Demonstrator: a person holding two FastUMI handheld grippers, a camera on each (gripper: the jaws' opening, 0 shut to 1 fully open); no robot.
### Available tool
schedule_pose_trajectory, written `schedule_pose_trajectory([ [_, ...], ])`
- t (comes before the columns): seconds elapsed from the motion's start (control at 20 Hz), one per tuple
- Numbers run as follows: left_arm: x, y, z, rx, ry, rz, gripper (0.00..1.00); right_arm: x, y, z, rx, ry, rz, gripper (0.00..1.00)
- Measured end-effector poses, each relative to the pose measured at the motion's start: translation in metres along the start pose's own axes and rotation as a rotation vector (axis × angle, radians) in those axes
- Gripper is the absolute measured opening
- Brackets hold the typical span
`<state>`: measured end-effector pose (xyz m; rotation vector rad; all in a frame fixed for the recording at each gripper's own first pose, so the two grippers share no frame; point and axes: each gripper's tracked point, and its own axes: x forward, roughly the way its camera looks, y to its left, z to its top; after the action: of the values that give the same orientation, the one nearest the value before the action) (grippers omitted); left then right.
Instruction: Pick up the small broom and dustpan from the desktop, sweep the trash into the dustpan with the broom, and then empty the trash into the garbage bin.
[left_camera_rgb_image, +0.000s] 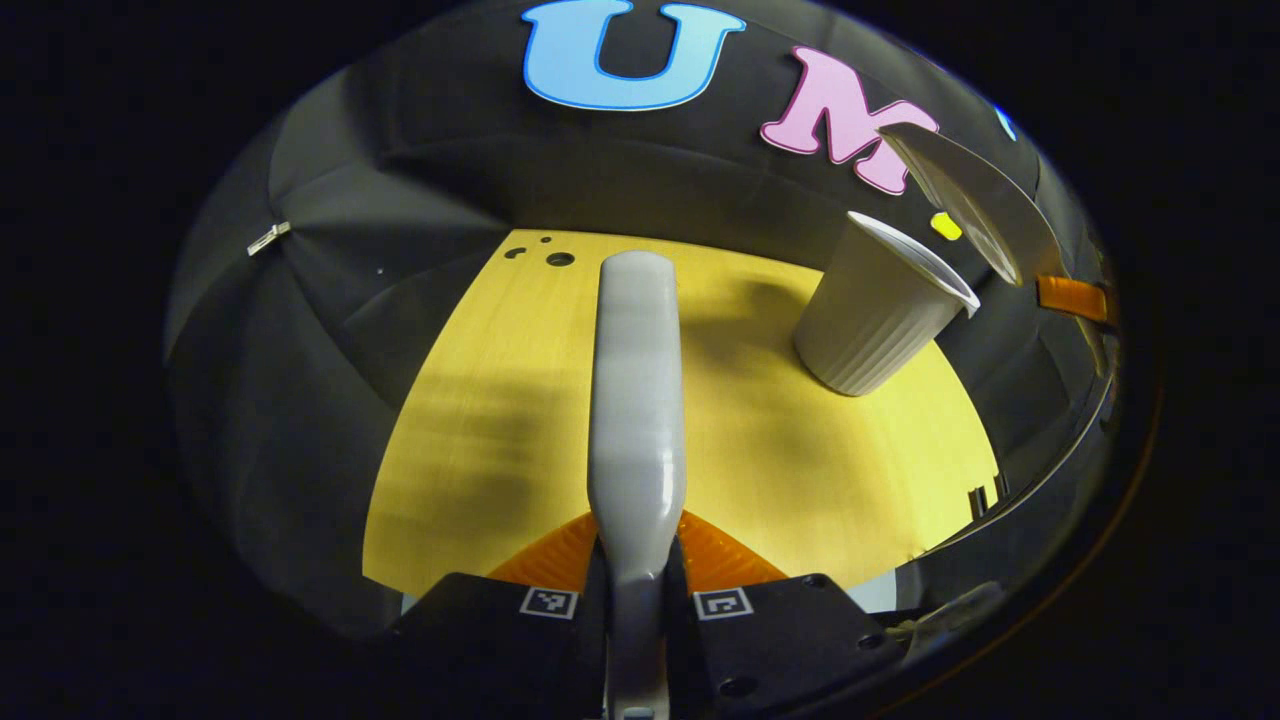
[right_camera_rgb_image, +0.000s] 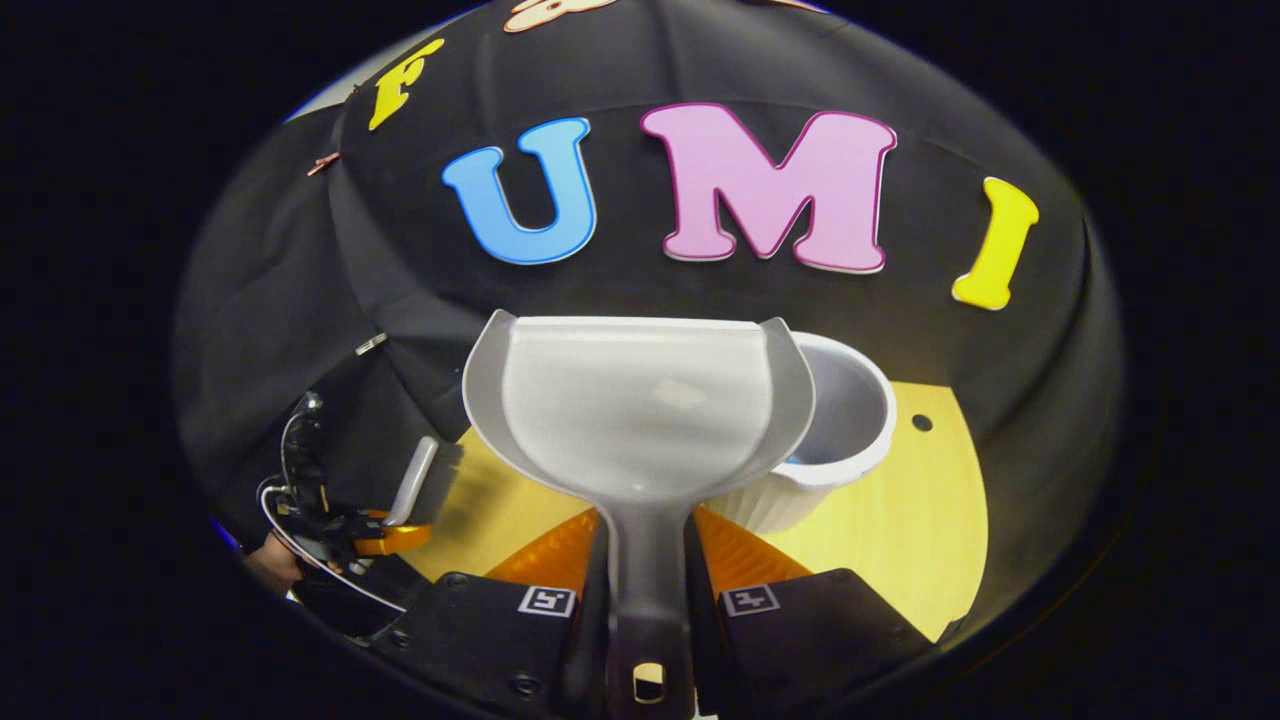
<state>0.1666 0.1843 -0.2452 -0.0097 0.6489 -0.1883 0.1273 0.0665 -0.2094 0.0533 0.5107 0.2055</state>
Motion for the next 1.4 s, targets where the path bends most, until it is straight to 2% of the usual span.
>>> schedule_pose_trajectory([
  [0.15, 0.001, 0.005, -0.013, -0.032, 0.024, 0.025, 0.31, 0.000, 0.020, -0.052, 0.050, 0.080, 0.057, 0.38],
  [0.2, 0.001, 0.004, -0.017, -0.033, 0.027, 0.032, 0.28, 0.004, 0.021, -0.070, 0.067, 0.114, 0.075, 0.38],
  [0.35, 0.005, 0.002, -0.030, -0.027, 0.035, 0.082, 0.28, 0.023, 0.018, -0.118, 0.106, 0.222, 0.110, 0.39],
  [0.55, 0.015, -0.018, -0.038, -0.091, 0.066, 0.069, 0.28, 0.040, 0.002, -0.174, 0.065, 0.314, 0.070, 0.38],
  [0.65, 0.029, -0.013, -0.049, -0.061, 0.086, 0.078, 0.31, 0.060, -0.004, -0.201, 0.088, 0.348, 0.032, 0.39],
  [0.7, 0.043, -0.015, -0.049, -0.042, 0.099, 0.077, 0.28, 0.072, -0.005, -0.212, 0.108, 0.358, 0.017, 0.38],
  [0.8, 0.064, -0.018, -0.055, -0.020, 0.144, 0.053, 0.28, 0.087, -0.009, -0.232, 0.139, 0.371, -0.020, 0.38],
  [0.9, 0.081, -0.015, -0.062, 0.007, 0.189, 0.042, 0.28, 0.100, -0.014, -0.249, 0.149, 0.388, -0.071, 0.39],
  [1.1, 0.105, -0.019, -0.072, 0.103, 0.236, 0.066, 0.28, 0.117, -0.019, -0.252, 0.132, 0.369, -0.137, 0.39],
  [1.15, 0.106, -0.019, -0.076, 0.116, 0.245, 0.065, 0.24, 0.119, -0.020, -0.251, 0.136, 0.362, -0.147, 0.39],
  [1.2, 0.106, -0.019, -0.079, 0.124, 0.253, 0.065, 0.29, 0.123, -0.020, -0.249, 0.148, 0.357, -0.152, 0.39],
  [1.3, 0.107, -0.020, -0.082, 0.137, 0.269, 0.072, 0.26, 0.129, -0.020, -0.250, 0.168, 0.354, -0.161, 0.39],
  [1.4, 0.106, -0.022, -0.084, 0.155, 0.278, 0.084, 0.33, 0.131, -0.019, -0.251, 0.170, 0.356, -0.164, 0.39],
])
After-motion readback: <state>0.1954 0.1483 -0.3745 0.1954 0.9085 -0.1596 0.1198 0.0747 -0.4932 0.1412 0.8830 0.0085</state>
